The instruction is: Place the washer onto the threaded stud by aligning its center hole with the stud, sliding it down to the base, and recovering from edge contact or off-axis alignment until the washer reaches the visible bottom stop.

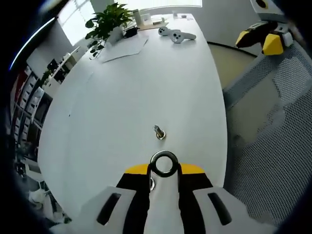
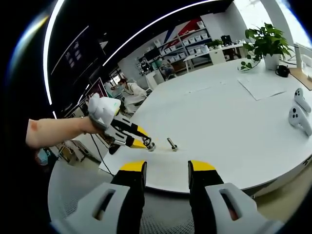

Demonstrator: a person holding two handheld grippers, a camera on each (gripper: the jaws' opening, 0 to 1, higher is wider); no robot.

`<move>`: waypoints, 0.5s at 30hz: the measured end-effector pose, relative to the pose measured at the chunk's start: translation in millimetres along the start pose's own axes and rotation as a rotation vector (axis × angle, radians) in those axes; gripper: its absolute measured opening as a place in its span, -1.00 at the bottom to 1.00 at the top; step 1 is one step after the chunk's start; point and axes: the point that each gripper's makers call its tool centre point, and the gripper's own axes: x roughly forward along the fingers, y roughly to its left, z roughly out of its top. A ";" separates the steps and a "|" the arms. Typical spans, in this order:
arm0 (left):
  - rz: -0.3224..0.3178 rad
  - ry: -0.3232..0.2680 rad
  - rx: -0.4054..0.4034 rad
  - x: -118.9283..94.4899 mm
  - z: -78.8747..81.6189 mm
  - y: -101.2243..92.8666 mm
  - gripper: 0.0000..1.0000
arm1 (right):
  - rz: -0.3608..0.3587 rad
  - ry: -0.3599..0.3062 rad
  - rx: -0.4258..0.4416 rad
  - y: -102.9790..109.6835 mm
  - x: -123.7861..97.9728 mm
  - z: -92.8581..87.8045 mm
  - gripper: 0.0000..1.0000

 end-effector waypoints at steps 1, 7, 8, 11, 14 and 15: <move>0.000 0.002 -0.008 -1.7 -1.3 1.3 -0.62 | 0.000 0.000 0.000 0.2 0.0 0.1 -0.27; 0.019 0.017 -0.013 -11.6 -13.8 12.2 -0.62 | -0.001 -0.003 0.002 -0.4 -0.4 0.5 -0.26; 0.020 0.020 -0.018 -12.8 -15.9 14.0 -0.62 | -0.002 -0.002 0.001 -0.3 -0.4 0.4 -0.26; 0.030 0.027 -0.027 -16.8 -25.1 20.3 -0.62 | -0.002 -0.002 0.001 0.0 -0.2 0.4 -0.26; 0.038 0.037 -0.034 -17.2 -32.0 26.2 -0.62 | -0.003 -0.001 0.001 -0.1 0.0 0.4 -0.26; 0.041 0.042 -0.037 -16.9 -33.8 28.0 -0.62 | -0.003 0.000 0.001 0.0 0.1 0.3 -0.26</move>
